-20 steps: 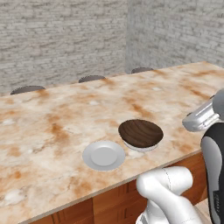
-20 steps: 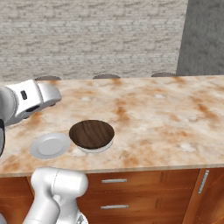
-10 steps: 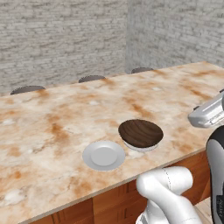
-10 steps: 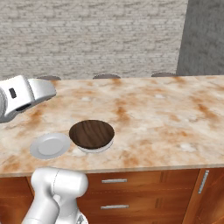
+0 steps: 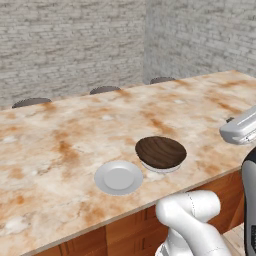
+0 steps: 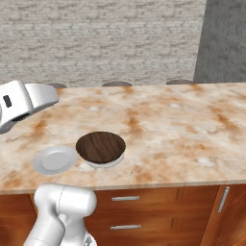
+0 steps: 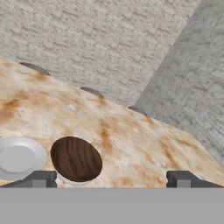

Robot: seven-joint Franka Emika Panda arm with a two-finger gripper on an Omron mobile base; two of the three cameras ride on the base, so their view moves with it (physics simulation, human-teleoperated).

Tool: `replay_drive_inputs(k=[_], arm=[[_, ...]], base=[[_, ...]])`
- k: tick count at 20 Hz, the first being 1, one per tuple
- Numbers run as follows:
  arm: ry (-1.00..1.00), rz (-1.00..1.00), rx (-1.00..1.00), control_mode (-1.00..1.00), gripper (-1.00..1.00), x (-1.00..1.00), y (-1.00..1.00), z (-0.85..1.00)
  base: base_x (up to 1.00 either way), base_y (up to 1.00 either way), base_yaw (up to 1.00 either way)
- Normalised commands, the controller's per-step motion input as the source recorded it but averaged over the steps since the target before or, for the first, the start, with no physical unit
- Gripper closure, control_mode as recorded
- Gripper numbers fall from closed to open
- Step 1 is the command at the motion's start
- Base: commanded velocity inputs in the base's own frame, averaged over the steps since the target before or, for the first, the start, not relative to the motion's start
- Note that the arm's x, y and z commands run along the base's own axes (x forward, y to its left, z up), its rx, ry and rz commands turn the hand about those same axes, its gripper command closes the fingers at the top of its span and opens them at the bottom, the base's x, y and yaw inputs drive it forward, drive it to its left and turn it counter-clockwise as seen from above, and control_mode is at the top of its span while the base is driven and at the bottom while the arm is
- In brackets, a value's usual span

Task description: Move the bowls from the cabinet to the plates on the dining table.

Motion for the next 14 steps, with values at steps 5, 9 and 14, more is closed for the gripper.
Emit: replay_drive_inputs(k=[5,9,14], arm=[[0.00,0.00,0.00,1.00,-1.00,0.00,0.00,0.00],[0.00,0.00,0.00,1.00,-1.00,0.00,0.00,0.00],[0.00,0.00,0.00,1.00,-1.00,0.00,0.00,0.00]], base=[[-0.24,0.02,0.00],[-0.46,0.18,0.00],[-0.69,0.29,0.04]])
